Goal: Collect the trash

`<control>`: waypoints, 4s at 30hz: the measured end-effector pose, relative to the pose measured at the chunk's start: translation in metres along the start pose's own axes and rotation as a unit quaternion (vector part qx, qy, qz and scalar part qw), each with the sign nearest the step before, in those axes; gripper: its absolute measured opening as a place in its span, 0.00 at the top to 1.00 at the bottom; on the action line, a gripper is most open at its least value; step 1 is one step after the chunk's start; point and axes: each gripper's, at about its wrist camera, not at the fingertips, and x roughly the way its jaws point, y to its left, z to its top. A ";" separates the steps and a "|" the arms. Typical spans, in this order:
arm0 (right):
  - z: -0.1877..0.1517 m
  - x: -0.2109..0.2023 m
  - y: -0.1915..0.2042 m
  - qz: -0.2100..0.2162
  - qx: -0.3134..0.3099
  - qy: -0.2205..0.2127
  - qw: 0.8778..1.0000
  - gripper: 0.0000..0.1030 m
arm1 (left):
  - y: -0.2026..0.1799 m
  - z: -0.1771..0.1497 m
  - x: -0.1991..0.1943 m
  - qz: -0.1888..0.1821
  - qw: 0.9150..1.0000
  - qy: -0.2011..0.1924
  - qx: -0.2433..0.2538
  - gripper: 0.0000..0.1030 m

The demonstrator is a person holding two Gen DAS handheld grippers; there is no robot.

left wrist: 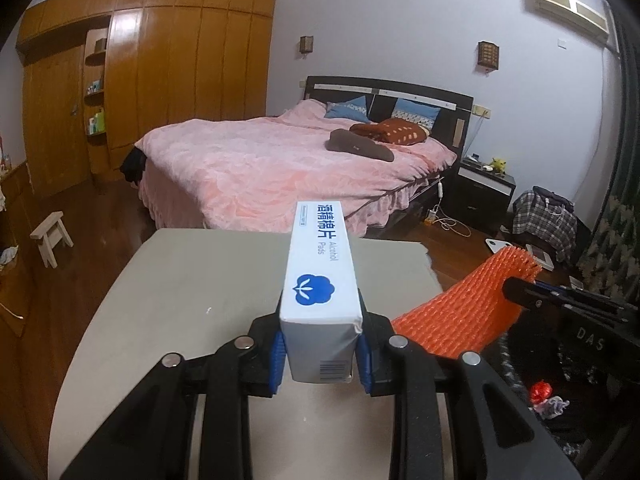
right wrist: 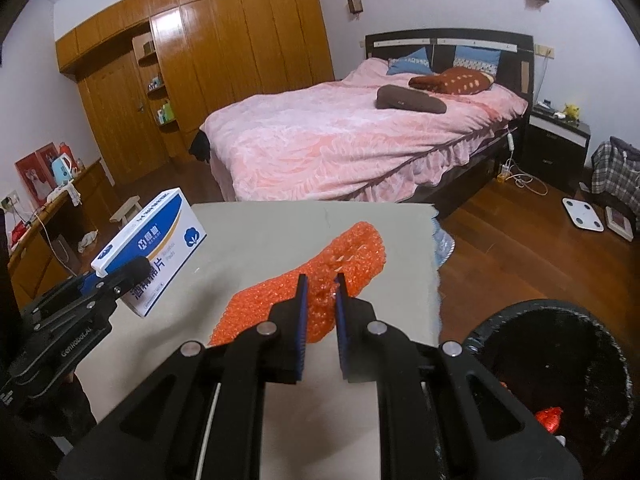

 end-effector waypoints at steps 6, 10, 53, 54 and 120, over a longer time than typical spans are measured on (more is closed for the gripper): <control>-0.002 -0.041 -0.008 -0.011 0.002 -0.023 1.000 0.89 | -0.024 0.003 -0.026 -0.015 1.000 -0.016 0.015 0.72; -0.004 -0.070 -0.018 -0.024 0.006 -0.039 0.999 0.89 | -0.040 0.004 -0.042 -0.031 0.999 -0.024 0.024 0.72; -0.088 -0.207 -0.161 -0.184 0.094 -0.075 0.975 0.89 | -0.230 -0.035 -0.055 -0.194 0.972 -0.009 0.137 0.72; -0.091 -0.207 -0.166 -0.188 0.099 -0.074 0.974 0.89 | -0.236 -0.036 -0.051 -0.197 0.971 -0.007 0.139 0.72; -0.104 -0.198 -0.150 -0.162 0.097 -0.044 0.981 0.05 | -0.208 -0.031 -0.060 -0.157 0.981 0.018 0.111 0.06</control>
